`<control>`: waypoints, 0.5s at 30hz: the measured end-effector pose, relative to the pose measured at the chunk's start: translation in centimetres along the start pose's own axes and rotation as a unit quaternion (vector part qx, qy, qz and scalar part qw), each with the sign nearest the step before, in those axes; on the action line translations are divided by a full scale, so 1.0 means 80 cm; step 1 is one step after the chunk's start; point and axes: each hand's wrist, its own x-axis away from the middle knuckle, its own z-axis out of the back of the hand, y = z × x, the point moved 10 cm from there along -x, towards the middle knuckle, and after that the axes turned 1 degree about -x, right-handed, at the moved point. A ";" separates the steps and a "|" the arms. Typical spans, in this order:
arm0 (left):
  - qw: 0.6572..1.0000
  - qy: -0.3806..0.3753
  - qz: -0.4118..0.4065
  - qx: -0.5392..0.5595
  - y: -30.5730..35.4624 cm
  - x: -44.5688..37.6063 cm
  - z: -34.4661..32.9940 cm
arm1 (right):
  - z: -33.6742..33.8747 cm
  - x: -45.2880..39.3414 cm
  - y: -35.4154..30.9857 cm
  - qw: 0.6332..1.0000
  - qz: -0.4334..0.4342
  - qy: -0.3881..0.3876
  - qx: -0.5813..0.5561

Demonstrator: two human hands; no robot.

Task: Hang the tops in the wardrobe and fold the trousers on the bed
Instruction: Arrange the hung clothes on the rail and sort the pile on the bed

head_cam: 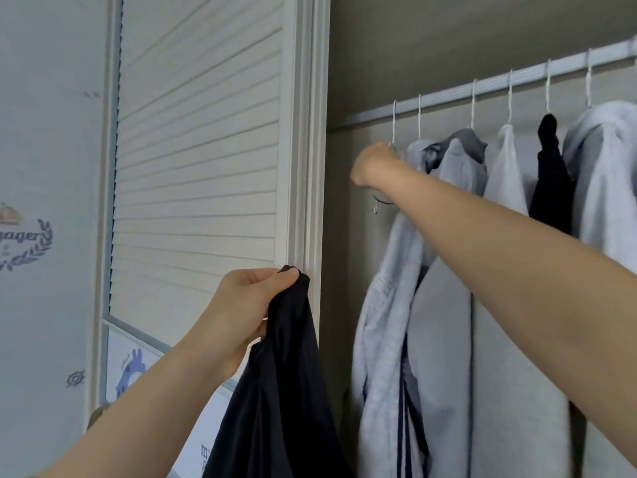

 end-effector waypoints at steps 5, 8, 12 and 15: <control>1.000 -0.023 0.007 0.008 0.002 -0.002 -0.001 | -0.021 -0.026 0.047 0.994 -0.088 -0.052 0.047; 1.000 -0.022 0.008 0.004 -0.003 -0.003 0.001 | -0.022 -0.026 0.053 0.987 -0.127 -0.049 0.080; 0.999 -0.030 0.010 0.008 -0.005 -0.006 0.000 | -0.008 -0.034 0.051 0.994 -0.106 0.013 0.002; 0.999 -0.030 0.018 0.016 -0.006 -0.008 0.002 | 0.016 -0.036 0.044 0.985 -0.082 0.067 -0.138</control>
